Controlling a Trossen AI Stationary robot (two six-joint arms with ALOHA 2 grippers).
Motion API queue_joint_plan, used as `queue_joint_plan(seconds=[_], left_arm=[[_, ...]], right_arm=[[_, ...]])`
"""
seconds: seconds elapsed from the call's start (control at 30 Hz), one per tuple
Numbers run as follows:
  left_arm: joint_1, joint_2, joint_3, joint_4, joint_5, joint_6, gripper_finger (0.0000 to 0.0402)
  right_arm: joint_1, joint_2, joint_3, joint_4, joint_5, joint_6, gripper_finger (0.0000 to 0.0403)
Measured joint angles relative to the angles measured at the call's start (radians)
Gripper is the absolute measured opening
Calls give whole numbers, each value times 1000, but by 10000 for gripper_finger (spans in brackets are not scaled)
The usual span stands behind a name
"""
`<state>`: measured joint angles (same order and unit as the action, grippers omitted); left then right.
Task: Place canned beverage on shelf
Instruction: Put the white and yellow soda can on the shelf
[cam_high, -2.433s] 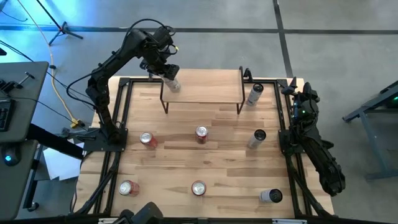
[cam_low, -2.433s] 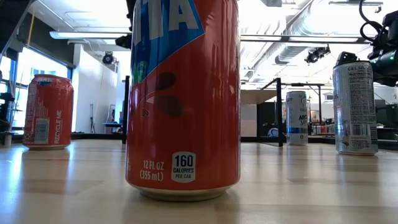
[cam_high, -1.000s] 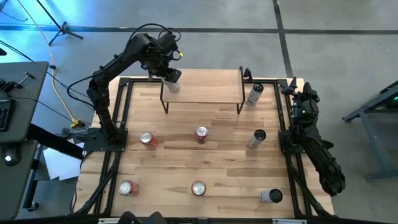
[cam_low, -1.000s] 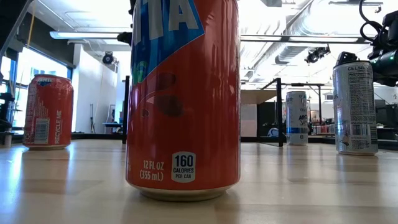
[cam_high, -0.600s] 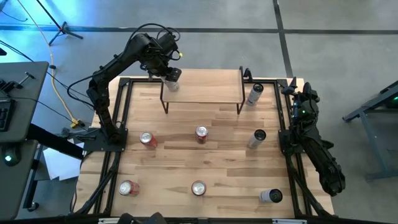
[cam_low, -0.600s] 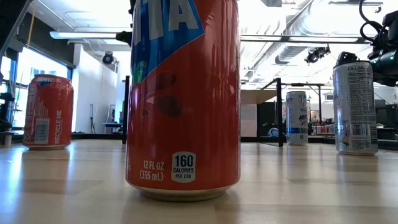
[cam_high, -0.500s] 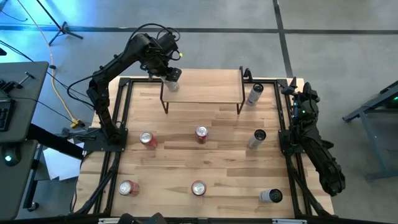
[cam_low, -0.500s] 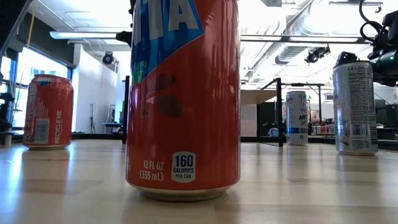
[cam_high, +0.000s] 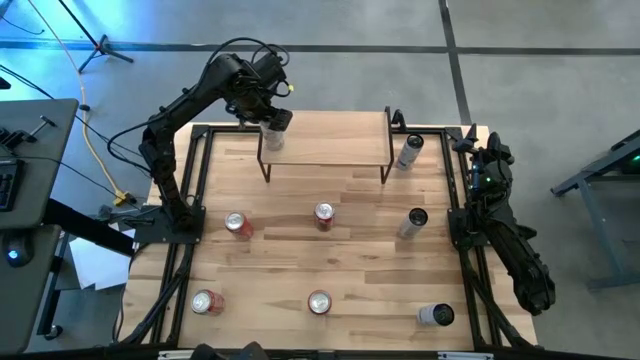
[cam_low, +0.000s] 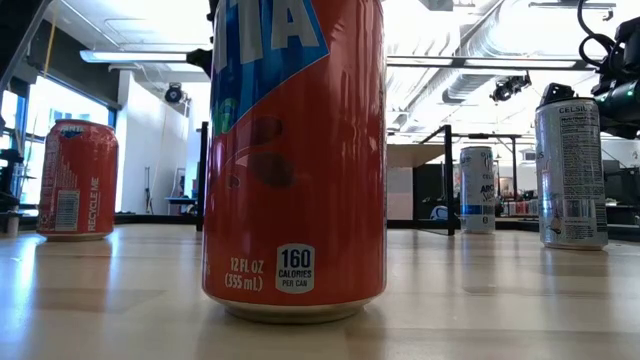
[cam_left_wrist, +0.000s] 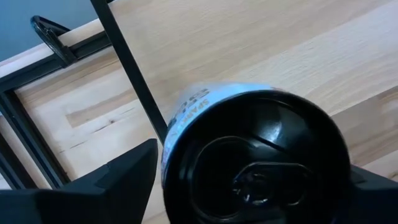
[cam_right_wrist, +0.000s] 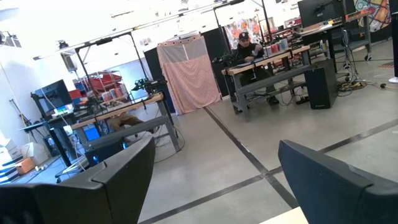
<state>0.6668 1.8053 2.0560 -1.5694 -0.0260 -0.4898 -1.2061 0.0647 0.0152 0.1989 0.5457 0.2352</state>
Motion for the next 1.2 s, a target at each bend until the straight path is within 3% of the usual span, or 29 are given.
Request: queue_joint_plan(seconds=[0.4, 0.8, 1.03, 1.2], left_arm=[[-25, 0, 0, -1, -1, -45, 347], [-157, -35, -31, -1, -148, -160, 347], [-264, -140, -178, 6, -277, -306, 347], [-350, -243, -362, 157, -388, -361, 347]], right_arm=[[0, 0, 0, 0, 0, 0, 328], [0, 0, 0, 0, 0, 0, 328], [0, 0, 0, 0, 0, 0, 328], [0, 0, 0, 0, 0, 0, 328]])
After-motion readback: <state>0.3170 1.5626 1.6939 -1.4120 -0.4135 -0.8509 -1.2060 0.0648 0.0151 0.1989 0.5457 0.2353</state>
